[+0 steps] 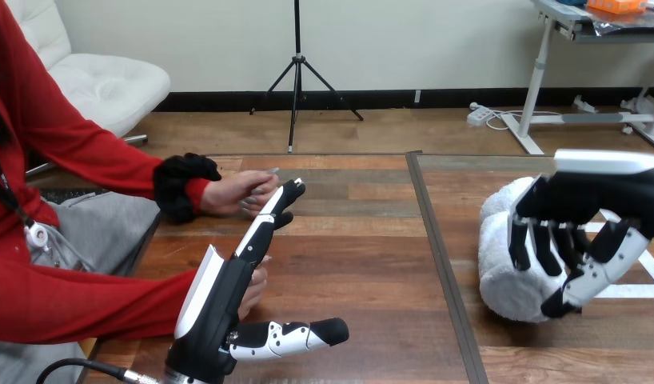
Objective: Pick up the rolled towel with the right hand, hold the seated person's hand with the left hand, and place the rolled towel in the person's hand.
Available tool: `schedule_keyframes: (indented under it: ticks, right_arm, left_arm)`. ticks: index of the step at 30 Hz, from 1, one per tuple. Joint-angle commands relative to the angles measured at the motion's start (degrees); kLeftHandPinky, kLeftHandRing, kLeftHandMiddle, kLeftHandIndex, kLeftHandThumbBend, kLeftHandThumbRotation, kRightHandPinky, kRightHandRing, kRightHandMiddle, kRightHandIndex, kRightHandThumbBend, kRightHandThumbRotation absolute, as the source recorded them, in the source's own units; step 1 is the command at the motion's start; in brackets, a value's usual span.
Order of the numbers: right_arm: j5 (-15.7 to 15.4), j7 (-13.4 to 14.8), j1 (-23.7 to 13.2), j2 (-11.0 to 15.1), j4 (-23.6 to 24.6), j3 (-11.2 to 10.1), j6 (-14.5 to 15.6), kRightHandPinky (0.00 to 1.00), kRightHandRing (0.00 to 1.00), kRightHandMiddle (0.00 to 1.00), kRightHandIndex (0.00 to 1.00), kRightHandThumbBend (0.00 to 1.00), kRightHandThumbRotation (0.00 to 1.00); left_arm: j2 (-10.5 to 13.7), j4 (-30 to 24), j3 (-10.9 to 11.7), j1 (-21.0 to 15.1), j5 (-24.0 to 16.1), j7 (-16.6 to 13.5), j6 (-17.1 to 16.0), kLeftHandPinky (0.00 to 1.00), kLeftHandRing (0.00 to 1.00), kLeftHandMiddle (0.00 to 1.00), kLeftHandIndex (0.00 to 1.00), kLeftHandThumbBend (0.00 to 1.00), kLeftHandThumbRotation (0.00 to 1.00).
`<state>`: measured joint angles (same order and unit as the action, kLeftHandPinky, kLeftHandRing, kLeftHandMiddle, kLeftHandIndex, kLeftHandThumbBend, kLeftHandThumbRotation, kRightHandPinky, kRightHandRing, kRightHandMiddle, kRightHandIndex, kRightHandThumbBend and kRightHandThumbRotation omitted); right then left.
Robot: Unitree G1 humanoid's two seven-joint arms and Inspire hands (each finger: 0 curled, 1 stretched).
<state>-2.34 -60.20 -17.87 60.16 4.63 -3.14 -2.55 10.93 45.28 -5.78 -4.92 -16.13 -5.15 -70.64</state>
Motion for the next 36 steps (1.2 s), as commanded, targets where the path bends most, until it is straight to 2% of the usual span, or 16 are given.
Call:
schedule_keyframes:
  ticks: [1, 8, 12, 20, 26, 29, 30, 33, 36]
  right_arm:
    - [1.9, 1.4, -2.6, 0.8, 0.2, -3.1, -1.0, 0.26, 0.32, 0.4, 0.49, 0.8, 0.0]
    - [3.2, 2.2, -3.0, 0.2, -2.1, -4.2, -1.6, 0.26, 0.32, 0.39, 0.48, 0.79, 0.01]
    - [2.9, 4.1, -4.2, -0.5, -5.6, -4.3, -3.1, 0.27, 0.33, 0.4, 0.49, 0.79, 0.03]
    - [1.9, 8.1, -6.4, -1.2, -10.4, -3.7, -1.2, 0.28, 0.34, 0.41, 0.5, 0.8, 0.16]
    - [1.6, 14.1, -8.1, -4.0, -15.5, -3.8, 0.4, 0.31, 0.37, 0.43, 0.51, 0.85, 0.19]
    - [0.8, 17.9, -8.7, -5.2, -16.7, -3.7, 3.1, 0.32, 0.38, 0.44, 0.52, 0.87, 0.19]
    - [0.3, 19.8, -8.9, -5.9, -16.8, -3.7, 5.1, 0.32, 0.38, 0.45, 0.52, 0.87, 0.19]
    - [-0.8, 23.6, -9.5, -7.1, -17.3, -3.3, 8.6, 0.33, 0.39, 0.46, 0.54, 0.87, 0.17]
    - [-2.1, 26.9, -10.5, -8.4, -19.0, -2.6, 10.5, 0.35, 0.41, 0.49, 0.56, 0.85, 0.17]
  left_arm:
    - [0.2, -0.5, 0.6, -3.1, 1.7, 0.5, -0.9, 0.9, 0.95, 0.94, 0.95, 1.0, 0.51]
    - [-0.1, -0.4, 0.5, -3.1, 2.1, 1.0, -0.8, 0.9, 0.95, 0.95, 0.94, 1.0, 0.51]
    - [-0.2, -0.4, 0.7, -3.1, 1.3, 0.7, -0.6, 0.9, 0.96, 0.95, 0.95, 1.0, 0.51]
    - [-0.3, -0.3, 0.8, -3.0, 0.5, 0.4, -0.5, 0.91, 0.96, 0.95, 0.95, 1.0, 0.52]
    - [-0.5, -0.4, 1.0, -3.1, -1.0, -0.5, -0.4, 0.91, 0.96, 0.96, 0.95, 1.0, 0.53]
    - [-0.6, -0.2, 0.8, -3.1, -0.7, -0.3, -0.5, 0.91, 0.96, 0.96, 0.95, 1.0, 0.53]
    - [-0.7, -0.1, 0.7, -3.1, -0.5, -0.2, -0.5, 0.91, 0.96, 0.96, 0.95, 1.0, 0.53]
    - [-0.8, 0.0, 0.6, -3.2, -0.3, -0.1, -0.6, 0.91, 0.96, 0.96, 0.94, 1.0, 0.53]
    - [-0.8, 0.1, 0.5, -3.2, -0.1, 0.2, -0.6, 0.91, 0.96, 0.96, 0.94, 1.0, 0.53]
